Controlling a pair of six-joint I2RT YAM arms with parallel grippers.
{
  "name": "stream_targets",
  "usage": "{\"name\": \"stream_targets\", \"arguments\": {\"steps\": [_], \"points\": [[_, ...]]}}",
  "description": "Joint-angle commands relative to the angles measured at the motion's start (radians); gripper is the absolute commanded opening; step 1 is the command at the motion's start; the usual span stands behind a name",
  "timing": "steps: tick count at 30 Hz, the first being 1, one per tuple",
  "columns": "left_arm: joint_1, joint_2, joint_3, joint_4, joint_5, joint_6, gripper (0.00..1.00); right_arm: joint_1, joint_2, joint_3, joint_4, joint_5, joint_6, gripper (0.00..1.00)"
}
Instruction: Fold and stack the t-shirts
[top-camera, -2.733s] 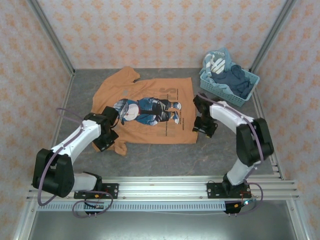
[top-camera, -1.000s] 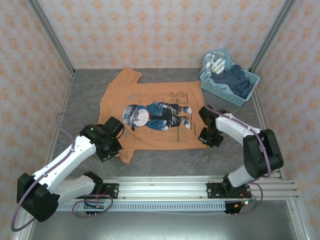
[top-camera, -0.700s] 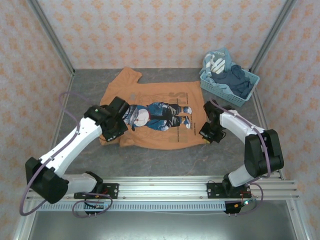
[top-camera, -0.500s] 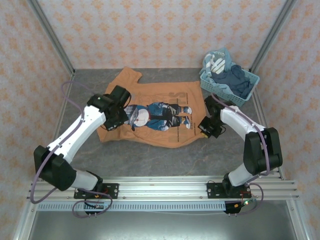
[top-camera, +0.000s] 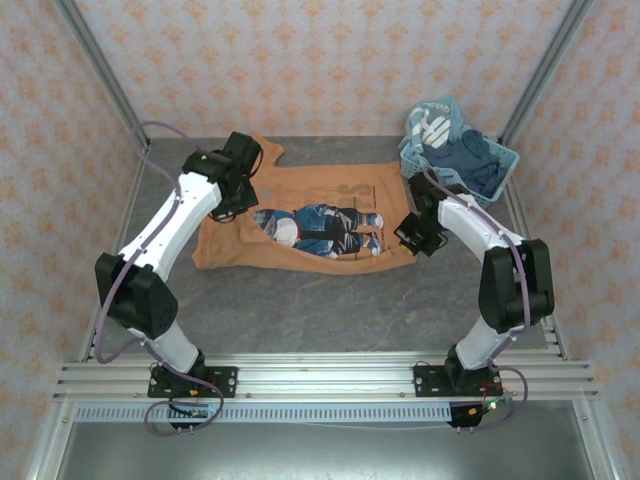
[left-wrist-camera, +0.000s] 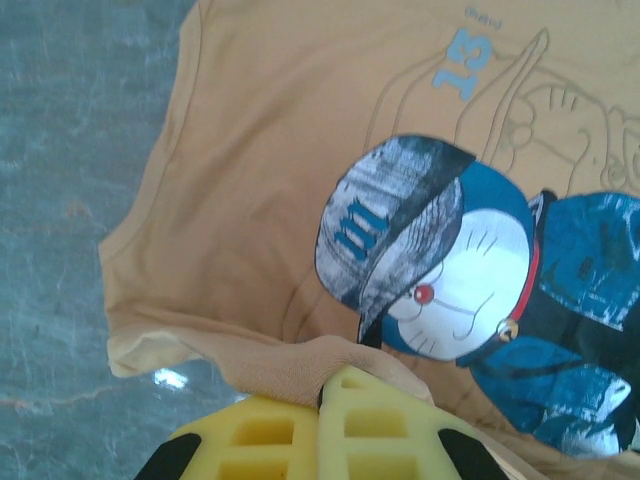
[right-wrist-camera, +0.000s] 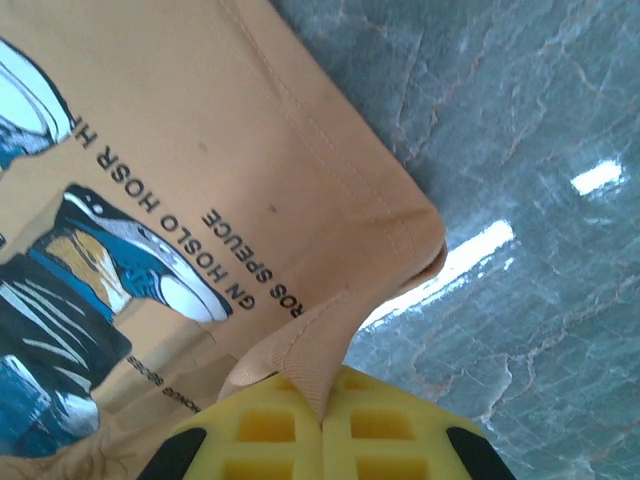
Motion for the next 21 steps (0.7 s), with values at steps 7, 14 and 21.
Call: {"name": "stream_targets", "arguments": {"steps": [7,14,21], "points": [[0.053,0.119,0.125,-0.022,-0.103,0.112,0.0,-0.035,0.055,0.059,0.016,0.056,0.061,0.0],[0.068,0.176,0.181,-0.006,-0.124,0.151,0.0,-0.045,0.103,0.119,0.022,0.058,0.057,0.0],[0.079,0.22,0.224,-0.017,-0.143,0.16,0.0,-0.051,0.166,0.184,0.023,0.052,0.044,0.0]]}}
